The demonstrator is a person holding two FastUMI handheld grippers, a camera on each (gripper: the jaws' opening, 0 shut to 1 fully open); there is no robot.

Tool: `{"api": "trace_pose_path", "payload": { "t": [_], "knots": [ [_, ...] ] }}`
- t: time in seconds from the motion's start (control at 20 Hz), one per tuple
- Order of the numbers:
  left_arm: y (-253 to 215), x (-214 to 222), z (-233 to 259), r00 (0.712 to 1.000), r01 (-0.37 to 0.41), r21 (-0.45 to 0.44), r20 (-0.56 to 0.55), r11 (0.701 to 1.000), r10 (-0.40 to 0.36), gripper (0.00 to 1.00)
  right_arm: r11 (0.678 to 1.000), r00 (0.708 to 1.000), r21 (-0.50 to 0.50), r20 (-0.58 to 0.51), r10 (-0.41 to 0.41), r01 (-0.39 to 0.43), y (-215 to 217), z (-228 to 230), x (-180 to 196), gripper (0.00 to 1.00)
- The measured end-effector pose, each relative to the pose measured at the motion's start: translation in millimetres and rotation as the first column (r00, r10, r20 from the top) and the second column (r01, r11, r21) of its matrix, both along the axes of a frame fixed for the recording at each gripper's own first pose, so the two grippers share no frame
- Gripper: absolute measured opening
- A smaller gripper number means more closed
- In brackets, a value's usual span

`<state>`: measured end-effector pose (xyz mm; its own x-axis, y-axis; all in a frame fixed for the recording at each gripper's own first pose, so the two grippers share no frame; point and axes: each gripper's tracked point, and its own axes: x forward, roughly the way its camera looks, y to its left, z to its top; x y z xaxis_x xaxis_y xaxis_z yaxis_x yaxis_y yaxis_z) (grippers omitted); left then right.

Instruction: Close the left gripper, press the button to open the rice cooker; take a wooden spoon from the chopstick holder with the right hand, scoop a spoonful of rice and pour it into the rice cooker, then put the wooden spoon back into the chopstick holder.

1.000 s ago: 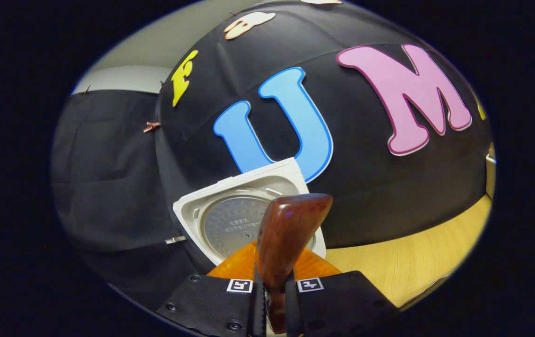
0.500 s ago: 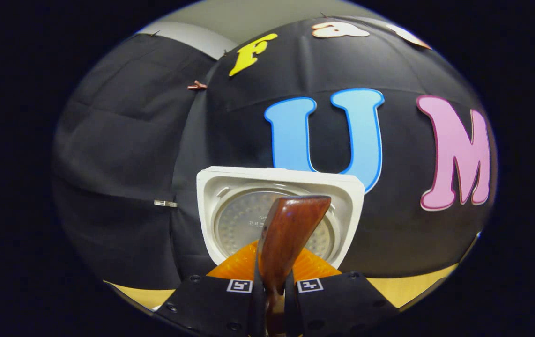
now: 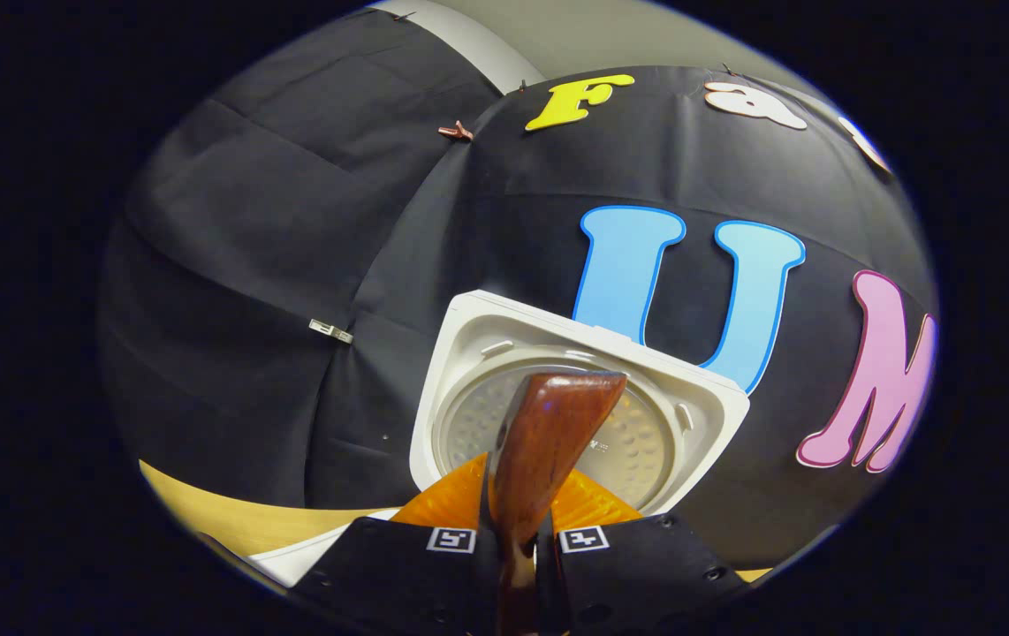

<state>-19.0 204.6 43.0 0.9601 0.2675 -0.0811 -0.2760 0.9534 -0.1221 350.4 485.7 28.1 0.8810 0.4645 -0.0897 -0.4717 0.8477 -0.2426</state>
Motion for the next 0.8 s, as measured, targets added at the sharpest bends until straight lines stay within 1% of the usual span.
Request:
{"api": "trace_pose_path", "payload": {
  "t": [0.15, 0.3, 0.4, 0.6, 0.7, 0.8],
  "knots": [
    [1, -1, 0, 1.000, -0.001, 0.000, -0.002, 1.000, 0.001, 0.80, 0.991, 0.992, 0.126, -0.120, -0.028, 0.043, -10, -4, 6, 0.20],
    [-2, -1, 0, 1.000, 0.001, 0.002, -0.001, 1.000, -0.001, 0.80, 0.973, 0.980, 0.223, -0.198, -0.022, 0.067, -25, -1, 9, 0.19],
    [-3, -1, 0, 1.000, 0.003, 0.003, -0.003, 1.000, -0.003, 0.80, 0.944, 0.968, 0.320, -0.250, -0.005, 0.087, -35, 11, 6, 0.20],
    [-14, -2, 5, 1.000, 0.018, 0.020, 0.003, 1.000, -0.018, 0.80, 0.885, 0.967, 0.451, -0.255, 0.003, 0.116, -79, 50, -4, 0.20],
    [-23, -1, 6, 1.000, 0.030, 0.031, 0.004, 0.999, -0.030, 0.80, 0.839, 0.964, 0.527, -0.266, 0.015, 0.133, -110, 69, -14, 0.19],
    [-30, 1, 7, 0.999, 0.042, 0.038, 0.005, 0.998, -0.042, 0.80, 0.798, 0.961, 0.582, -0.275, 0.013, 0.155, -149, 86, -23, 0.20]
  ]
}}
